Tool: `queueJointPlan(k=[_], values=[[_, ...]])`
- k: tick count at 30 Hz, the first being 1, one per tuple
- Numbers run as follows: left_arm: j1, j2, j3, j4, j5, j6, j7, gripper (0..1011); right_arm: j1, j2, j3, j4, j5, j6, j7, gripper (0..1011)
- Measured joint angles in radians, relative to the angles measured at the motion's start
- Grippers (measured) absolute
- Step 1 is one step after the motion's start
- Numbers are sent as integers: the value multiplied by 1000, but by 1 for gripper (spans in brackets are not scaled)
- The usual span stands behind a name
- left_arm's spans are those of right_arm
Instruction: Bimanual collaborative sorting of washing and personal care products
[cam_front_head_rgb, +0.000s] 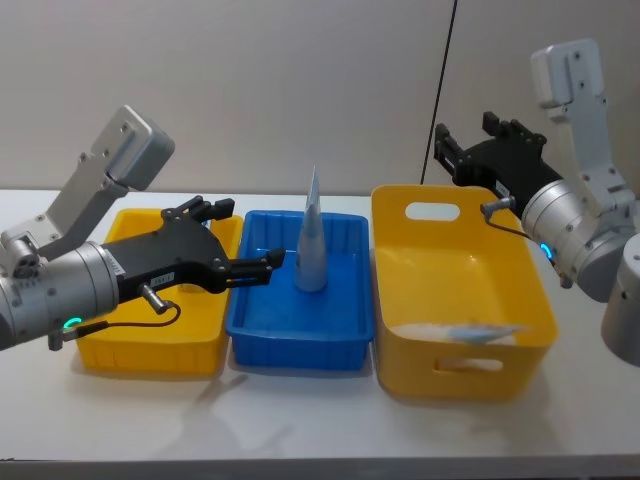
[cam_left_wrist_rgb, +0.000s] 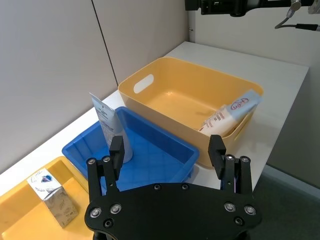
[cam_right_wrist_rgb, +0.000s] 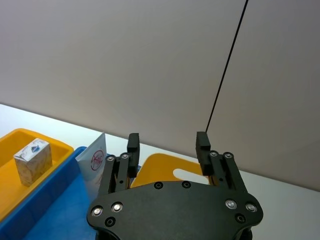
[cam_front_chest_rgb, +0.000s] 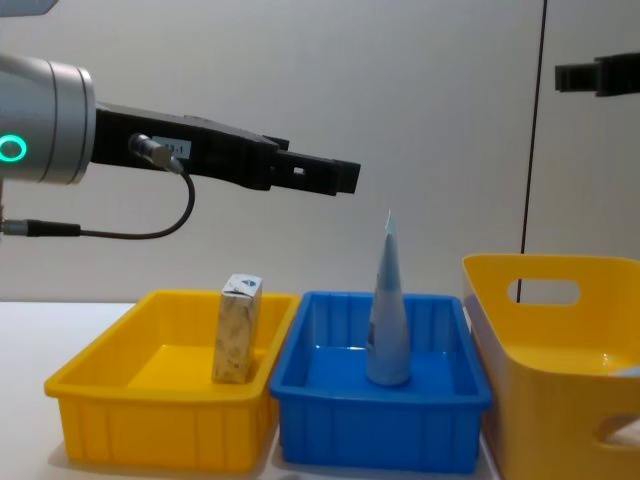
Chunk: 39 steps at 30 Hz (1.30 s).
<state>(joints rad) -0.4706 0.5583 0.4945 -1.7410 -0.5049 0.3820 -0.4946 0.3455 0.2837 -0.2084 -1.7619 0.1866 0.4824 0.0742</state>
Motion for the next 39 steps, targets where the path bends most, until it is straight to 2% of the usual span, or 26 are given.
queueJointPlan(k=[1, 3, 13, 23, 39], values=[[0, 0, 0, 0, 0, 0, 0, 1001, 0, 0, 0, 0, 0, 0, 0, 621], [0, 0, 0, 0, 0, 0, 0, 1001, -1, 0, 0, 1, 0, 0, 0, 742], [0, 0, 0, 0, 0, 0, 0, 1001, -2, 1, 2, 2, -1, 1, -1, 999], [0, 0, 0, 0, 0, 0, 0, 1001, -5, 1, -1, 0, 5, -11, 23, 1002], [0, 0, 0, 0, 0, 0, 0, 1001, -39, 24, -12, -4, 82, -104, 174, 1002]])
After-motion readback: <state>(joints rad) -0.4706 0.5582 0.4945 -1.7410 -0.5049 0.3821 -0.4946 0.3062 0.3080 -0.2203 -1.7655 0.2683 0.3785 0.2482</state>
